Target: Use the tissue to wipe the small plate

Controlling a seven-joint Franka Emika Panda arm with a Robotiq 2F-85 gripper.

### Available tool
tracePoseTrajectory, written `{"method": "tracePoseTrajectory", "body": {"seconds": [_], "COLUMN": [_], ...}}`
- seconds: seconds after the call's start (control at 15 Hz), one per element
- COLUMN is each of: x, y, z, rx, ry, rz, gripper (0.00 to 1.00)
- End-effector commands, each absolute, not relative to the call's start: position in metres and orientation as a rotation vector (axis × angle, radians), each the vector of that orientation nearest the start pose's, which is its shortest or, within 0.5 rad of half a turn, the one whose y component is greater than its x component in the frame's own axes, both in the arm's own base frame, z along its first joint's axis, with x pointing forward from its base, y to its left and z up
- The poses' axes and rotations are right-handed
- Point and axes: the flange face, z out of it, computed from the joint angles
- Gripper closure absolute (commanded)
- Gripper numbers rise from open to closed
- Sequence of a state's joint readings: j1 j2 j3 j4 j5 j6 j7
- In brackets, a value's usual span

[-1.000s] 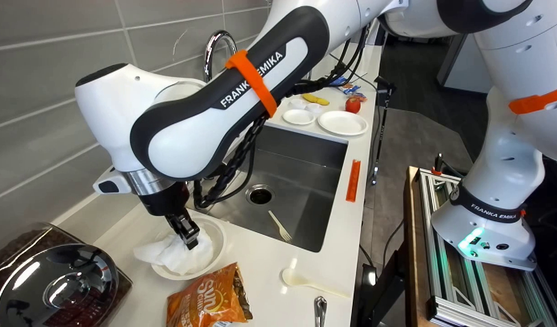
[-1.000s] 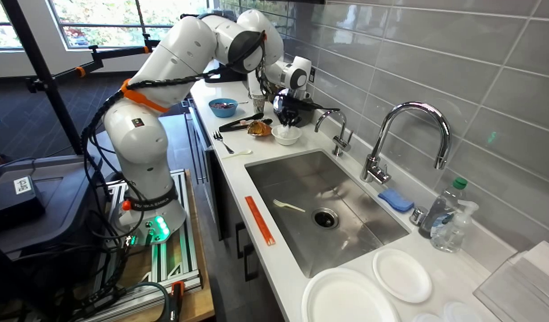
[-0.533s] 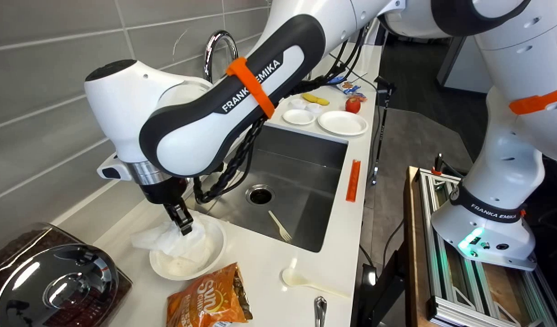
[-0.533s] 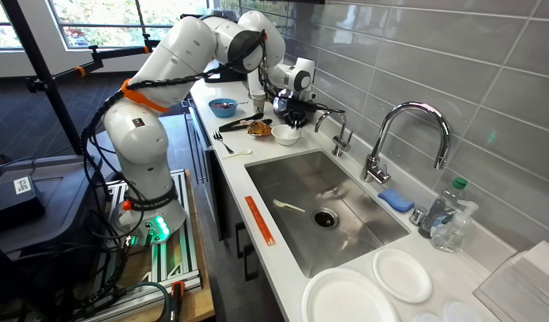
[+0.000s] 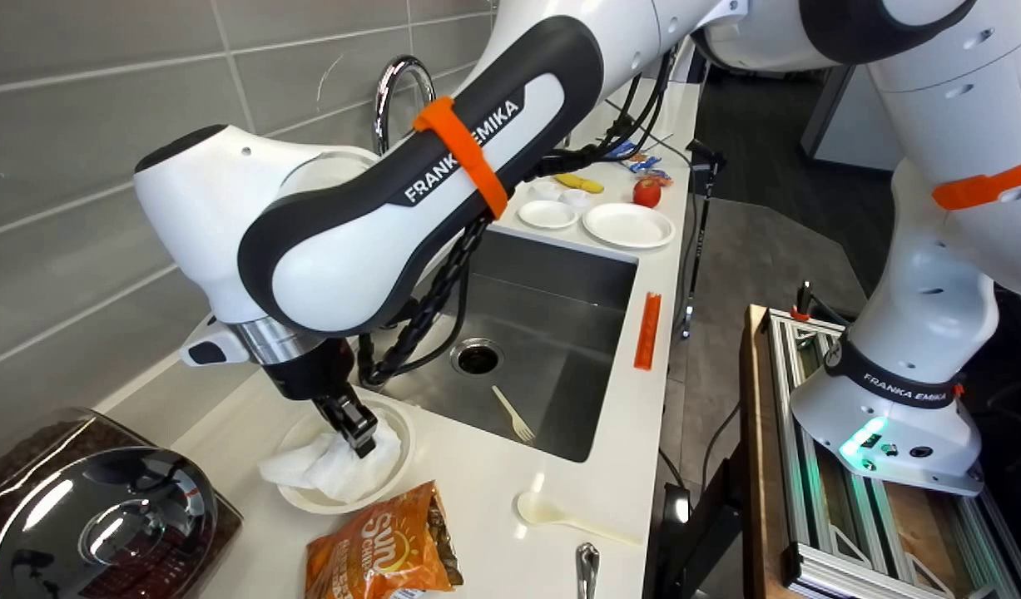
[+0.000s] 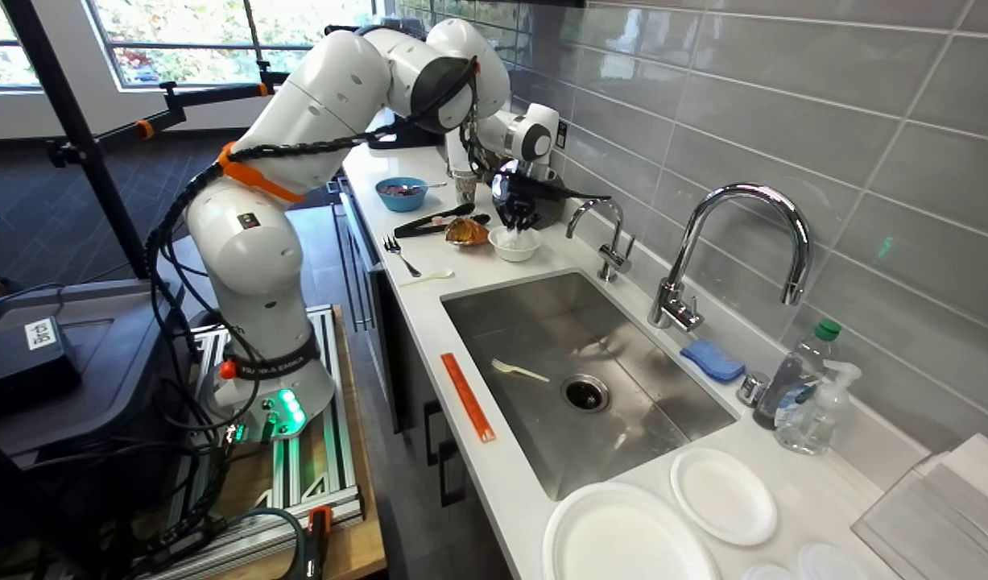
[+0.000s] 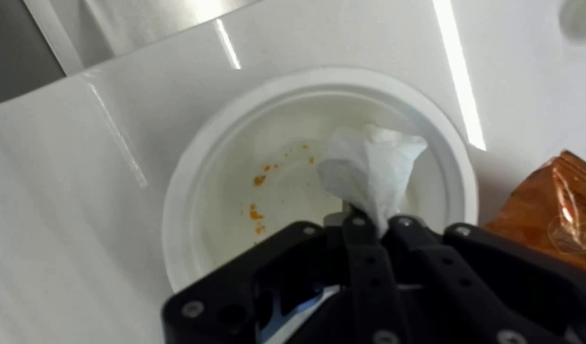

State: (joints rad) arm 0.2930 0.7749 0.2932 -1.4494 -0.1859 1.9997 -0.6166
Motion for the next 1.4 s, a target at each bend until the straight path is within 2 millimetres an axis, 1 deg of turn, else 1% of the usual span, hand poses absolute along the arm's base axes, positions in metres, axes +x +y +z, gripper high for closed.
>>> {"method": "tracePoseTrajectory", "body": {"seconds": [0.0,0.33,0.47,0.6,0.73,0.93,1.07,1.2,1.33], "x": [0.615,0.634,0.636,0.631,0.624,0.611,0.604,0.599,0.600], "y": [0.351,0.336,0.329,0.326,0.328,0.336,0.342,0.349,0.358], "z": [0.222,0.221,0.221,0.222,0.220,0.217,0.217,0.219,0.220], "rx": [-2.482,-2.652,-2.713,-2.739,-2.699,-2.567,-2.509,-2.432,-2.401], "ry": [-1.752,-1.672,-1.659,-1.666,-1.692,-1.756,-1.796,-1.833,-1.831], "rz": [0.241,0.073,0.068,0.132,0.204,0.329,0.387,0.396,0.317], "gripper": [0.99,0.99,0.99,0.99,0.99,0.99,0.99,0.99,0.99]}}
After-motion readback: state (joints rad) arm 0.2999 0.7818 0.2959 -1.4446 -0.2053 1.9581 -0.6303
